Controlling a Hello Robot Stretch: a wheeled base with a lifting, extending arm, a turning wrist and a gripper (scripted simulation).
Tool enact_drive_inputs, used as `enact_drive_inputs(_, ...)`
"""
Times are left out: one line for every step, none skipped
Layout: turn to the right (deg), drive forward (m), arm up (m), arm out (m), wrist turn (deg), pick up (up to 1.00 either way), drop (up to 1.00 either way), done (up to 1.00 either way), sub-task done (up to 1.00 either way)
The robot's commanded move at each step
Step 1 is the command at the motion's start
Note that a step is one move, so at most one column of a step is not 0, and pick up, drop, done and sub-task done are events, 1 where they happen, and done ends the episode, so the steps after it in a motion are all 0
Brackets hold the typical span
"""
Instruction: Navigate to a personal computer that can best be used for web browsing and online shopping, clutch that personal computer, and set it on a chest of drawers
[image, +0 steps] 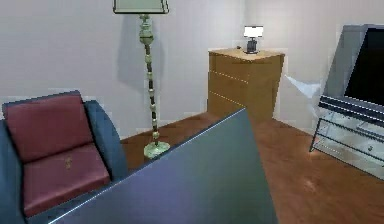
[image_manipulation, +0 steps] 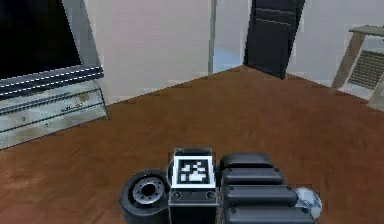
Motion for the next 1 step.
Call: enact_drive_inputs(3.0, 0.0, 0.0, 0.0, 0.0, 0.0, 0.0, 0.0, 0.0)
